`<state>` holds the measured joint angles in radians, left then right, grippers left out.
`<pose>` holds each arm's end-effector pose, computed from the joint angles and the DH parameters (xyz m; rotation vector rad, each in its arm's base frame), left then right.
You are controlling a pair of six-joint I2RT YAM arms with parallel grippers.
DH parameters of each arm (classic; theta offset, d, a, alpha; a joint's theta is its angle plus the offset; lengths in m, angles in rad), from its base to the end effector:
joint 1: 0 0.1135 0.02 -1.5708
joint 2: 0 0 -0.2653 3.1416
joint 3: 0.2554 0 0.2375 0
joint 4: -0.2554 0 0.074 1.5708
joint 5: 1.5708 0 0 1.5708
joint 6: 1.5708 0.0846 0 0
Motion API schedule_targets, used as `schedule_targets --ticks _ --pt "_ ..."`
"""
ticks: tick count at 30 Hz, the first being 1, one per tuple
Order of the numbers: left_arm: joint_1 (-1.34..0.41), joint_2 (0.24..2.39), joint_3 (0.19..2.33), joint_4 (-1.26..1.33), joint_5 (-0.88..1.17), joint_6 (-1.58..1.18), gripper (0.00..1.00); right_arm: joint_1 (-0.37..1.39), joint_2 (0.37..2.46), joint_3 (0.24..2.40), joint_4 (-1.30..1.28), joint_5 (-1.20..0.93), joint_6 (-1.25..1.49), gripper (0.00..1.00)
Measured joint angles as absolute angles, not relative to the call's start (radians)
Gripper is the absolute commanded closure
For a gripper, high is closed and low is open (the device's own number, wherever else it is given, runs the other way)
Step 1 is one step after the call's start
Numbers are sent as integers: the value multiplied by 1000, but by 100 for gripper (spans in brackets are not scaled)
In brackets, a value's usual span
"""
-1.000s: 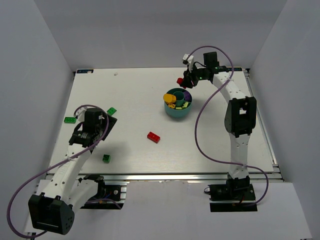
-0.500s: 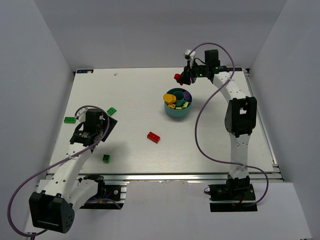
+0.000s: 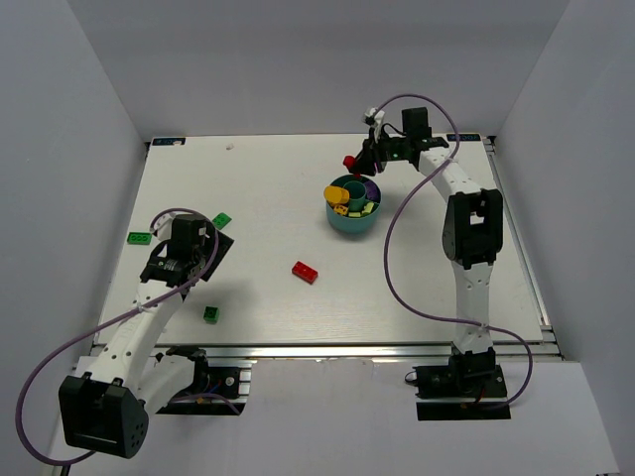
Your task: Sort the legos into containers by color
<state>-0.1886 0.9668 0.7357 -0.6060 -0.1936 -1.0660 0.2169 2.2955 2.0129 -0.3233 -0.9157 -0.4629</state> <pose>0.2112 -0.0237 0.2210 -1.1078 2.1489 -0.3550 0.5095 0.1810 0.2342 -1.1275 1.6750 0.8305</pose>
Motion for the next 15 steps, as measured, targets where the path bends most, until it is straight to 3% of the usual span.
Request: schedule_targets --ticks 15 --pt "-189 978 736 -606 -191 -1062 23 236 2300 1981 -333 -936 -465 92"
